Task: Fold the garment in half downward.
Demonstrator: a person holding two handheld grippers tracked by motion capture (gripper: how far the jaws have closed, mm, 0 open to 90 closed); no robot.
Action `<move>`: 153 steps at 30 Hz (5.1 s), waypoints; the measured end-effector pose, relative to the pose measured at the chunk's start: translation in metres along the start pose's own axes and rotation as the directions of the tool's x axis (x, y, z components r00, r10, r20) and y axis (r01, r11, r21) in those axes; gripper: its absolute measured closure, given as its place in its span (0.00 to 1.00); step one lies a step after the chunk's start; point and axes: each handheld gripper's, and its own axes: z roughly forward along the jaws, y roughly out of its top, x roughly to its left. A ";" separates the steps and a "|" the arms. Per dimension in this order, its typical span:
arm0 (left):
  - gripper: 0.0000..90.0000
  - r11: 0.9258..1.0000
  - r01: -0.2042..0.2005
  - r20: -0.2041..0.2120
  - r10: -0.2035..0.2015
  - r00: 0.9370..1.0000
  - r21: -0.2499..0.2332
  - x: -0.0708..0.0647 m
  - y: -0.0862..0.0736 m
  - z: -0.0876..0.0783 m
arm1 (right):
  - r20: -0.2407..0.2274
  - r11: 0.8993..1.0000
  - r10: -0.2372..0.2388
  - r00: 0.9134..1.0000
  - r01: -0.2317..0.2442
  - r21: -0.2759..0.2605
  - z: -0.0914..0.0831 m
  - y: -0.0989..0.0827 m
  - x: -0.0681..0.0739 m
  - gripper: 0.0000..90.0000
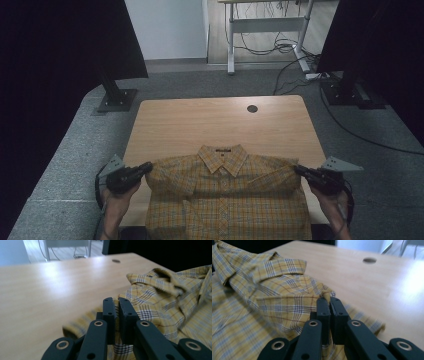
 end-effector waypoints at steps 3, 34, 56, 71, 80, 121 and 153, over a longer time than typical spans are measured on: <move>0.94 0.998 0.018 0.017 -0.019 1.000 0.056 -0.002 -0.019 -0.003 | -0.022 0.999 0.026 0.999 -0.025 0.036 -0.004 -0.015 0.001 0.96; 0.93 0.926 -0.131 -0.190 0.208 0.959 0.353 0.035 -0.026 0.108 | 0.108 0.952 0.041 0.993 -0.071 0.297 0.100 -0.020 -0.051 0.96; 0.94 0.979 -0.197 -0.270 0.204 0.941 0.051 0.020 0.024 0.058 | 0.204 0.991 -0.098 0.974 0.076 0.114 0.063 0.019 -0.023 0.97; 0.94 0.988 -0.154 -0.142 0.153 0.978 0.006 -0.001 0.004 0.009 | 0.164 0.992 -0.095 0.982 0.079 0.098 -0.009 0.014 0.017 0.97; 0.93 0.968 -0.084 -0.118 0.114 0.986 0.235 0.005 -0.054 0.034 | 0.088 0.947 0.015 0.996 -0.042 0.317 0.012 -0.043 0.012 0.96; 0.95 0.979 -0.189 -0.300 0.159 0.940 -0.072 0.001 0.051 0.000 | 0.268 0.986 -0.165 0.949 0.153 0.066 0.031 0.062 -0.001 0.97; 0.84 0.966 0.025 -0.168 0.020 0.986 0.257 0.008 -0.066 0.006 | 0.090 0.942 0.091 0.992 -0.115 0.314 0.022 -0.058 0.005 0.94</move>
